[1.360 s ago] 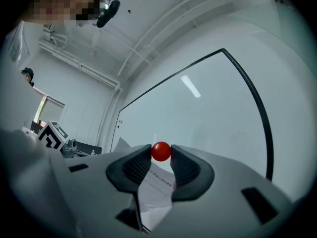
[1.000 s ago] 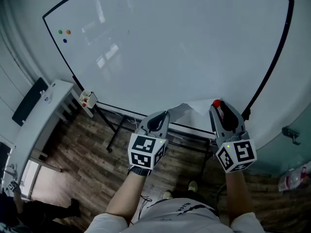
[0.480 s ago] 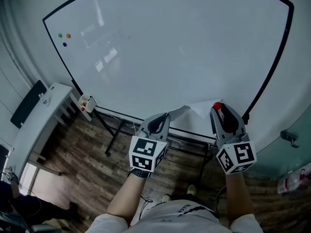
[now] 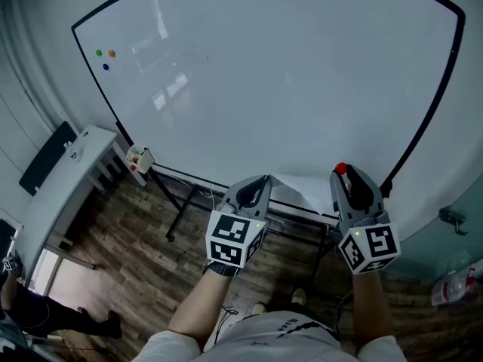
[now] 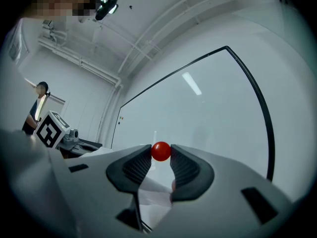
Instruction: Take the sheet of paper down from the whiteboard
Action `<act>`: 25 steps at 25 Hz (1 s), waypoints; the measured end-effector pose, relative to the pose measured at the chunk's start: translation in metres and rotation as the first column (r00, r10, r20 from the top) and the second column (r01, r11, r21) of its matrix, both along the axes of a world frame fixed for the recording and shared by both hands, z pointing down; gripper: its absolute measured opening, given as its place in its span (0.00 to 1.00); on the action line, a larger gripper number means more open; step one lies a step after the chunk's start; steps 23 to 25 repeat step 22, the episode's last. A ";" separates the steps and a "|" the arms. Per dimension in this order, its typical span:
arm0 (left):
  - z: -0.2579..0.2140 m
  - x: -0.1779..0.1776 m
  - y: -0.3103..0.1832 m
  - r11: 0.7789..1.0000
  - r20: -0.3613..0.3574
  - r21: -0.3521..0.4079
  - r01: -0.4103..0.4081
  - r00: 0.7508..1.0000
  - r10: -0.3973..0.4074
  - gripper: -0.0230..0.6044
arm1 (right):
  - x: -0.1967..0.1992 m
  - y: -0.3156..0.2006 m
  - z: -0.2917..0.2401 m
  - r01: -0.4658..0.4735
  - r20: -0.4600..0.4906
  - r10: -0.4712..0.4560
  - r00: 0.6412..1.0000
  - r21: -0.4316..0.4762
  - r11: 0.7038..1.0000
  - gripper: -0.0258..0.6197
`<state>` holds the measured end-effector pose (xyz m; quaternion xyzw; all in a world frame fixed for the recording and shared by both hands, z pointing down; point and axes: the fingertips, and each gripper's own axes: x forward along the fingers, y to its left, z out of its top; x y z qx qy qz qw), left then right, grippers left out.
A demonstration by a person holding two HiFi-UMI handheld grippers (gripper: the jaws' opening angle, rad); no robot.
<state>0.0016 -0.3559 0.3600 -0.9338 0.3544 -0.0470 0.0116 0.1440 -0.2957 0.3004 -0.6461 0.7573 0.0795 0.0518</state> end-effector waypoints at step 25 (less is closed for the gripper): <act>0.000 0.012 -0.003 1.000 0.004 -0.006 -0.023 1.000 0.023 0.06 | 0.007 0.000 -0.003 -0.020 -0.022 0.020 1.000 -0.014 1.000 0.24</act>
